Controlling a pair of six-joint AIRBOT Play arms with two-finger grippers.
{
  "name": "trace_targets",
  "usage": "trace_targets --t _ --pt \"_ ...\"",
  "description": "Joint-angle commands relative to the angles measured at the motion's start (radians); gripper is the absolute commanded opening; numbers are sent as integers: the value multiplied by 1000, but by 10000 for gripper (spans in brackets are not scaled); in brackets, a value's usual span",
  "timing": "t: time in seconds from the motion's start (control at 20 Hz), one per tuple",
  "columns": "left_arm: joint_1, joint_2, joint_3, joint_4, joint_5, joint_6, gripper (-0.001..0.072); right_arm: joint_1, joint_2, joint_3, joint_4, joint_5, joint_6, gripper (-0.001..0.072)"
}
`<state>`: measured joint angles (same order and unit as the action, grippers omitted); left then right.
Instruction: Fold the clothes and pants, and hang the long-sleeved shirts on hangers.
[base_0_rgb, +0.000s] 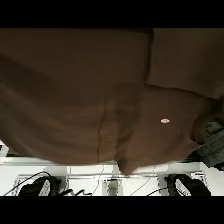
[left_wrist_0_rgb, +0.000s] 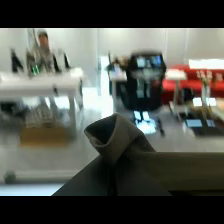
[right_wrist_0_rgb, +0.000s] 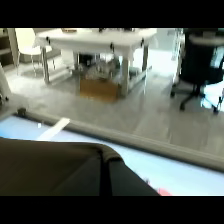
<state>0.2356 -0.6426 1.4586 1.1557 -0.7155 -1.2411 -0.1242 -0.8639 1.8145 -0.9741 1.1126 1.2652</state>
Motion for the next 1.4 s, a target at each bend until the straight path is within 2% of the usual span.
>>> trace_targets --t 0.0,0.2,0.35,0.45,0.6,0.75,0.95,1.0,1.05,1.1,1.15,1.25,1.3,1.35 --pt "-2 -195 -43 -54 -156 0 12 0 -196 -46 -21 70 46 13" --pt "-70 -575 -80 -65 -161 1 11 0 -493 -120 -21 87 51 13" --pt "-140 -858 -80 -65 -56 56 12 0 -709 -127 -13 32 51 13" --pt "-173 -991 -80 -65 30 60 12 0 -821 -127 2 -30 59 13" --pt "-206 -1082 -80 -65 137 60 12 0 -915 -126 11 -117 93 13" --pt "-222 -1084 -80 -65 231 59 12 0 -933 -125 10 -198 96 13" --pt "-222 -1083 -80 -64 245 60 14 0 -933 -123 -13 -195 96 15" --pt "-222 -1083 -80 -64 244 60 57 0 -933 -123 -18 -183 96 98" --pt "-221 -1081 -80 -64 243 60 233 -1 -933 -123 -19 -174 97 325" --pt "-221 -1073 -80 -64 229 60 557 -1 -930 -122 -21 -159 96 558" --pt "-221 -1057 -80 -64 225 60 694 -1 -922 -121 -31 -143 96 555" --pt "-217 -993 -80 -19 197 60 689 -19 -892 -108 -105 -46 97 539" --pt "-210 -945 -80 20 156 60 686 -35 -874 -93 -158 40 97 436" --pt "-201 -893 -80 60 103 60 654 -60 -853 -82 -214 146 96 277"
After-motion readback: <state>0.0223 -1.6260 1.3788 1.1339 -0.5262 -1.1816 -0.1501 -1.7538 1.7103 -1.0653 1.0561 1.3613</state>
